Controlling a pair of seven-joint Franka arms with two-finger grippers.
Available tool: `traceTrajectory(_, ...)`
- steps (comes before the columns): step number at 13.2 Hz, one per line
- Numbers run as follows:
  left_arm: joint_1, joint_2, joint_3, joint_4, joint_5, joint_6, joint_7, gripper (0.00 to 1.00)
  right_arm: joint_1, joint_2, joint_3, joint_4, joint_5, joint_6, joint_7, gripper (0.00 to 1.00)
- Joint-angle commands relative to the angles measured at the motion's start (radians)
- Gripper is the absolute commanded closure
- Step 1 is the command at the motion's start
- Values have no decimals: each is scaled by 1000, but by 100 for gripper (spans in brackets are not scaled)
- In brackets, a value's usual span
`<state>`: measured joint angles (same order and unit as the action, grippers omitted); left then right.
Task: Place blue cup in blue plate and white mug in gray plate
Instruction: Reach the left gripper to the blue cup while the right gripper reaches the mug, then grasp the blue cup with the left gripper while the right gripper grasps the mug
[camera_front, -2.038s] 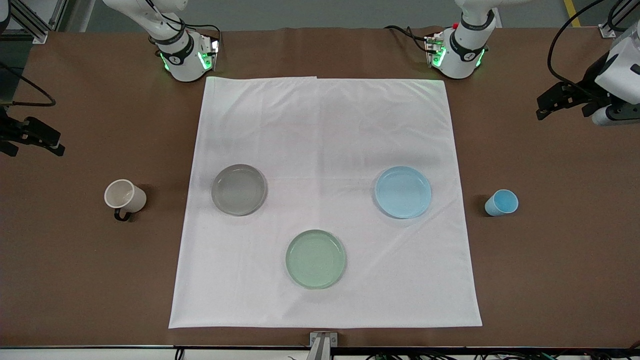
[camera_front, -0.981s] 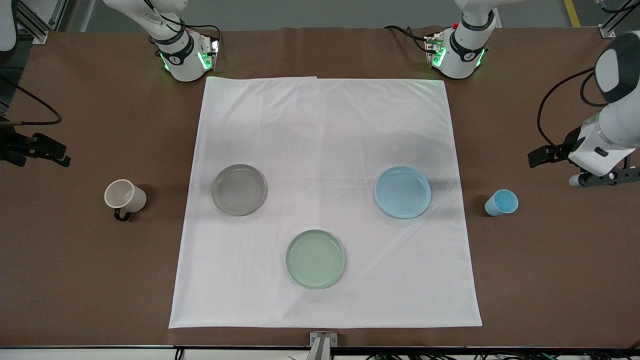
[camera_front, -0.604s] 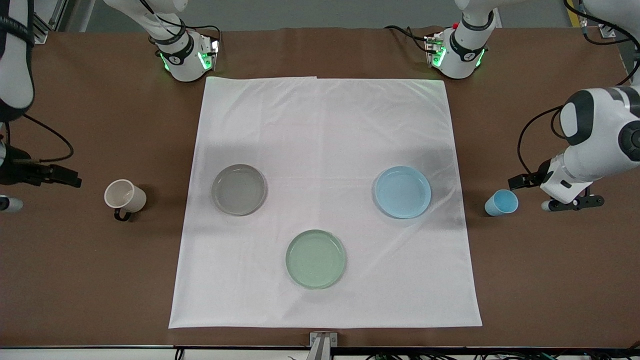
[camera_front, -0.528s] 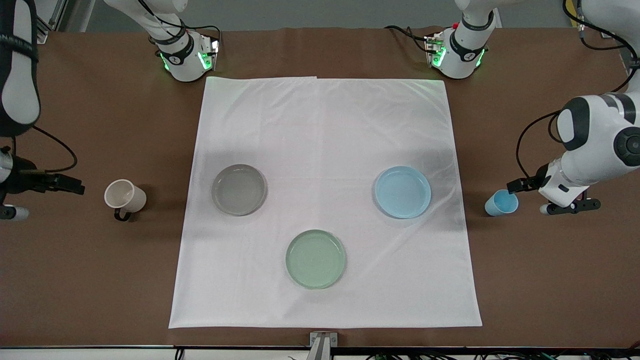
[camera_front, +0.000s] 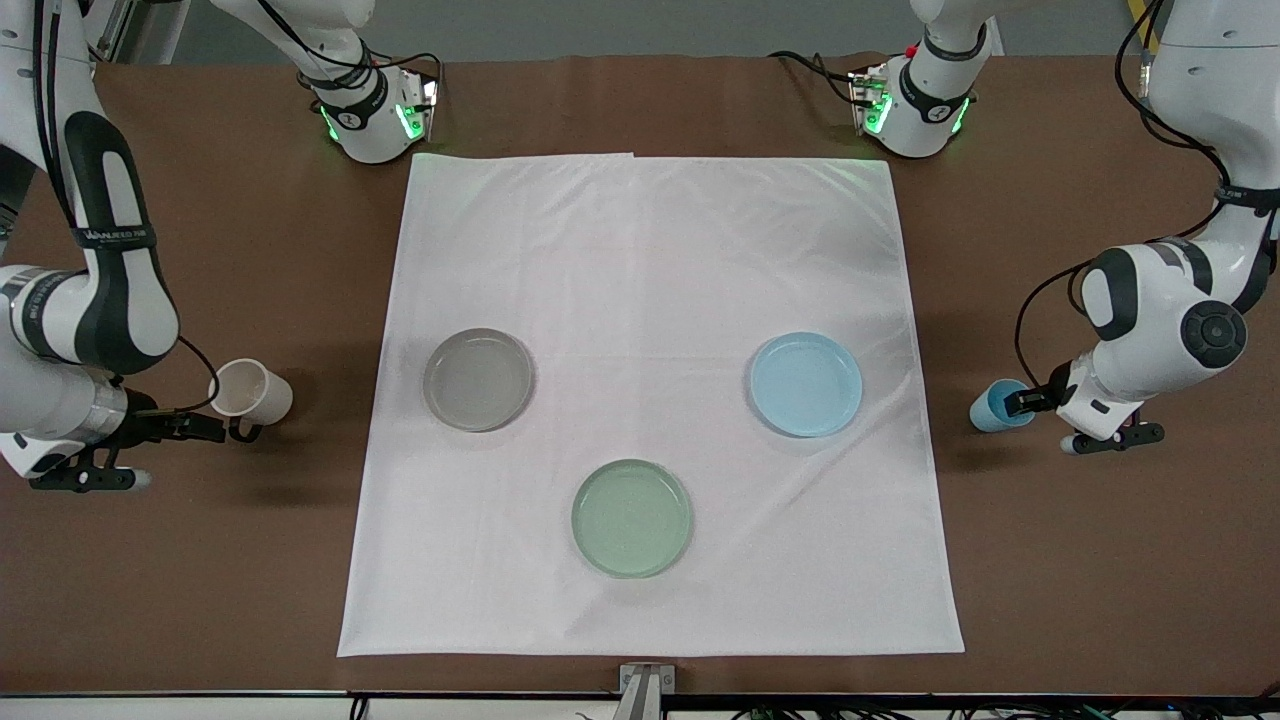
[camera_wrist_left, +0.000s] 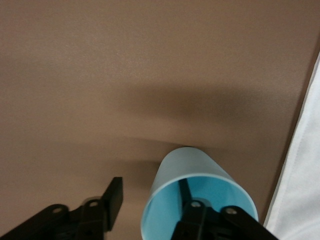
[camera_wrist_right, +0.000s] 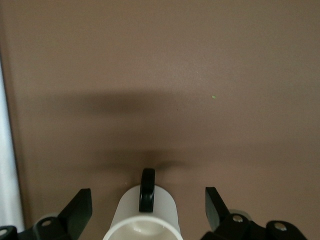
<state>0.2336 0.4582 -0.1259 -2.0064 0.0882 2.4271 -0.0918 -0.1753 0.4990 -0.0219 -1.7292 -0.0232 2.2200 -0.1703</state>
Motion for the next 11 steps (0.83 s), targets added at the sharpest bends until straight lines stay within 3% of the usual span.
traceTrajectory(1,-3,14,-1,9,15,17,-2,89,-13,-17,14,-105,-4,131,-14,0)
traceTrajectory(2,-5,11,-1,9,15,17,-2,97,-13,-10,14,-125,-4,154,-14,0)
traceTrajectory(6,-13,-52,-21,3,15,-28,-6,100,-15,13,14,-171,-4,239,-18,1)
traceTrajectory(8,-11,-101,-73,11,13,-104,-31,100,-24,18,16,-187,-3,240,-38,10)
traceTrajectory(11,-11,-142,-193,11,13,-177,-188,100,-27,20,17,-193,-3,239,-40,33)
